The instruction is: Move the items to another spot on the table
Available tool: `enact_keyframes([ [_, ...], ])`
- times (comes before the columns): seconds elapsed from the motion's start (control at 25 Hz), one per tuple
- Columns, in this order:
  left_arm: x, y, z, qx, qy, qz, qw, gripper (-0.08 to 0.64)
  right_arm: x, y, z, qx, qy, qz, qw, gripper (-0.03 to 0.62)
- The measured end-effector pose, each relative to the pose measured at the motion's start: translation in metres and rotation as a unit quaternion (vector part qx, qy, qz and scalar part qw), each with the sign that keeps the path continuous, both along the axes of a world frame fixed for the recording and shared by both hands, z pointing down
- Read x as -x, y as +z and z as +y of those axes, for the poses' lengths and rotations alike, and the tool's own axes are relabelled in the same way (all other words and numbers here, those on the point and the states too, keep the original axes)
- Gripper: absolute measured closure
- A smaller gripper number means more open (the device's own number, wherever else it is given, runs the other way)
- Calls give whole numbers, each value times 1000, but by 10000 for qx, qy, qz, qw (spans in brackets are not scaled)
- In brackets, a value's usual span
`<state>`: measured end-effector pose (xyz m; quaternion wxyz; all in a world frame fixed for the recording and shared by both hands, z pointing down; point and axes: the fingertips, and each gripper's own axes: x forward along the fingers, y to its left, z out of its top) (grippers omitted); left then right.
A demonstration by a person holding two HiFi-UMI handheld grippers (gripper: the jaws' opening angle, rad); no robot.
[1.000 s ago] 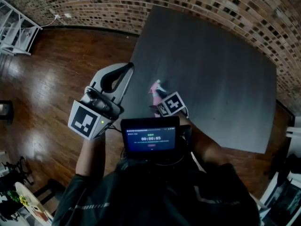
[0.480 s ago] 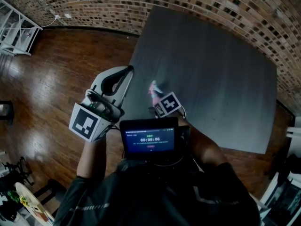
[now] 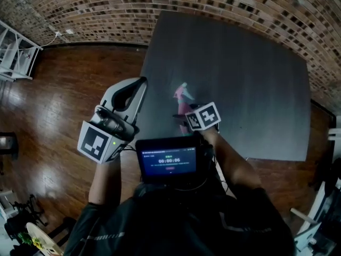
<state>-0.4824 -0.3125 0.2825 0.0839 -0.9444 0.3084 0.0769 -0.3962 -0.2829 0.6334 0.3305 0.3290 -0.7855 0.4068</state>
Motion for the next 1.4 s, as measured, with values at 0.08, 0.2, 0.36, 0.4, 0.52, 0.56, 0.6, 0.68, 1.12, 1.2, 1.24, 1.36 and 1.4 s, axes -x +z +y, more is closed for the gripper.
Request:
enact_keyframes([
  [0.08,-12,-3,7,-61,241,40,9997,568,-21,-21,-2,-313,396,-118,9987,212],
  [0.2,-29,-5,19,-68,476,69,9988,567,-52,-53,1,-732,753,-232,9942,212],
  [0.36,-61,-11,28,8,1046,93,9945,568,-92,-99,12,-1179,1359,-207,9835,212],
  [0.4,-68,-13,30,24,1194,112,9928,568,-98,-110,16,-1267,1482,-202,9806,212],
  [0.52,-87,-21,34,2,1593,187,9871,568,-117,-141,24,-1539,1808,-135,9713,212],
  [0.56,-92,-24,35,0,1720,218,9849,567,-123,-151,27,-1618,1923,-108,9678,212],
  [0.6,-98,-27,37,6,1844,248,9825,567,-130,-160,31,-1693,2036,-68,9643,212],
  [0.68,-113,-32,46,11,2063,291,9780,568,-148,-177,44,-1839,2242,30,9570,212],
  [1.12,-222,-38,119,-17,2971,317,9543,567,-269,-211,149,-2352,3270,301,9148,212],
  [1.2,-243,-41,130,41,3057,330,9515,568,-292,-215,169,-2371,3401,357,9093,212],
  [1.24,-253,-42,137,53,3105,330,9500,568,-302,-218,178,-2394,3463,376,9063,212],
  [1.36,-282,-40,171,65,3322,234,9429,567,-329,-224,212,-2467,3679,381,8957,212],
  [1.4,-291,-37,184,112,3403,189,9400,567,-338,-224,225,-2484,3740,382,8927,212],
])
